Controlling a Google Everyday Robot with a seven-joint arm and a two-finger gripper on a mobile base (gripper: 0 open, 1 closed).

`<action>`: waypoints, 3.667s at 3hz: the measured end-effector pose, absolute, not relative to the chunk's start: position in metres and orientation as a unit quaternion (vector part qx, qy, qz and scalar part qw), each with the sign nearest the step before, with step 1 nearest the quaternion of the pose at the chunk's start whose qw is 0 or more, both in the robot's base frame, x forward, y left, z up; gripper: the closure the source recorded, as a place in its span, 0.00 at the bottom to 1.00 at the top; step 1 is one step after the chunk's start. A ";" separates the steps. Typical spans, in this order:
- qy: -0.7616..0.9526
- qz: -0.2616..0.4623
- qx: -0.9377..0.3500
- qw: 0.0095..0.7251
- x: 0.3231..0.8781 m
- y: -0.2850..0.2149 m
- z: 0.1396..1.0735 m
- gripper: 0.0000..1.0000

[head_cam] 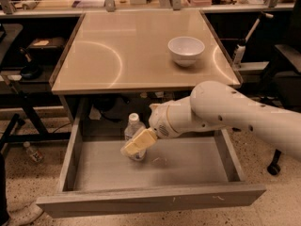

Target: Pick blue plastic bottle from top drawer and place on counter

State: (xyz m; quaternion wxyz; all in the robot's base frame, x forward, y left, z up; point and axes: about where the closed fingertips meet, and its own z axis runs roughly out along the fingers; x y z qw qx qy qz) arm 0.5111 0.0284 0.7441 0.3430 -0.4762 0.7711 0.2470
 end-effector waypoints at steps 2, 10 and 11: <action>0.760 0.254 -0.482 0.353 0.516 0.033 0.744 0.00; 0.760 0.250 -0.480 0.360 0.525 0.059 0.787 1.00; 0.761 0.232 -0.490 0.357 0.525 0.069 0.838 1.00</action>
Offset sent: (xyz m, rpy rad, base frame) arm 0.0114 0.0050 -0.0027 0.0520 -0.0405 0.0438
